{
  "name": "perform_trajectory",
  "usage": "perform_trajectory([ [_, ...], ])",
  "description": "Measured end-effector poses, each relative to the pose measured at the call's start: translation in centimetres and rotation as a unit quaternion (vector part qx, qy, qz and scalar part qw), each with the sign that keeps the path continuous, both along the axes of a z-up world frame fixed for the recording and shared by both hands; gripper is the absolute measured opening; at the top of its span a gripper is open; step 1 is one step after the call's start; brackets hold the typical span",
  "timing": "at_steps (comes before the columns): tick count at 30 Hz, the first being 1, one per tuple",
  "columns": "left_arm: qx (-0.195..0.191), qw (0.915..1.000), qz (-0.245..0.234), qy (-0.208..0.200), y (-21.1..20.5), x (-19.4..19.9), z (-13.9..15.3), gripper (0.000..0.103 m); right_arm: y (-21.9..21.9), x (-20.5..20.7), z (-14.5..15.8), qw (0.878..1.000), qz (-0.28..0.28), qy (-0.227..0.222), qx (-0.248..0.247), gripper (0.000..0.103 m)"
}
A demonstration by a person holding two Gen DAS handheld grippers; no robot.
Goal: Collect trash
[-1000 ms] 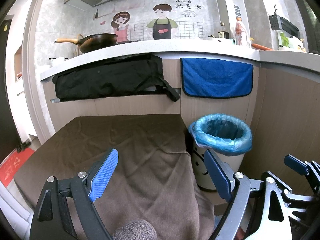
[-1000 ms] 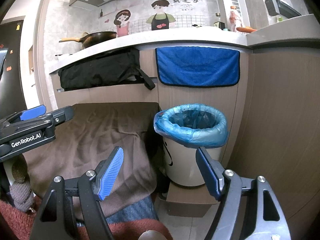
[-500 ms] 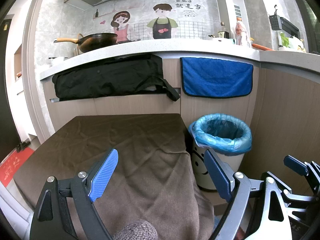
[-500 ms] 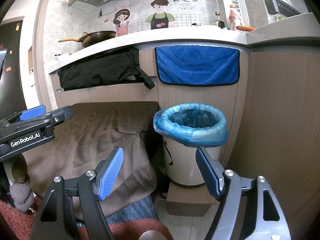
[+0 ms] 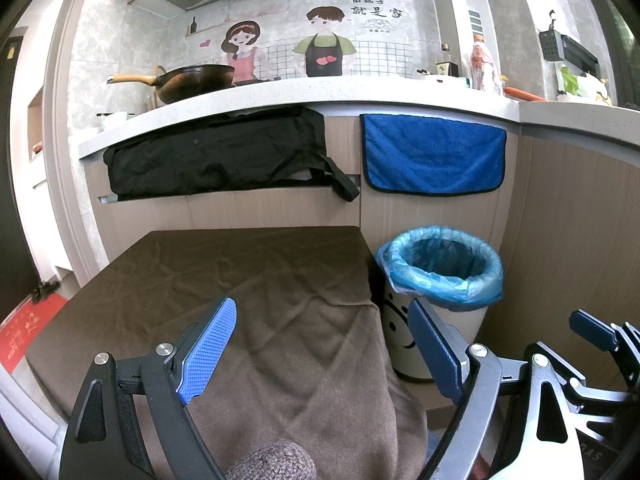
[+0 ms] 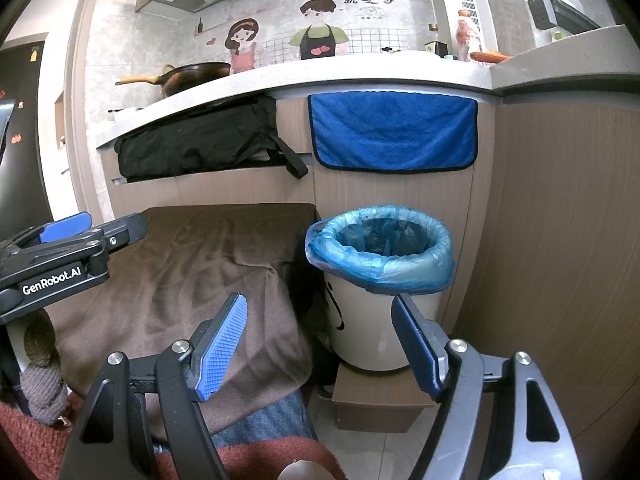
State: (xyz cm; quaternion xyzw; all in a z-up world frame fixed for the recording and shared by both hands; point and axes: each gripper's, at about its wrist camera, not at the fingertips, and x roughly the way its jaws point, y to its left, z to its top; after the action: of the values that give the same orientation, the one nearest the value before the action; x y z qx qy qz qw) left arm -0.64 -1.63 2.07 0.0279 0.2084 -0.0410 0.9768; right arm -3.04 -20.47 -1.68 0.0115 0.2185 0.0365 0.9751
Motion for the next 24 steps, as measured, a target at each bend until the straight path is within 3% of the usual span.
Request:
perform_trajectory([
  [24, 0.0, 1.0, 0.0, 0.001, -0.08, 0.04, 0.0, 0.088, -0.03, -0.27, 0.11, 1.0, -0.006, 0.001, 0.004, 0.072],
])
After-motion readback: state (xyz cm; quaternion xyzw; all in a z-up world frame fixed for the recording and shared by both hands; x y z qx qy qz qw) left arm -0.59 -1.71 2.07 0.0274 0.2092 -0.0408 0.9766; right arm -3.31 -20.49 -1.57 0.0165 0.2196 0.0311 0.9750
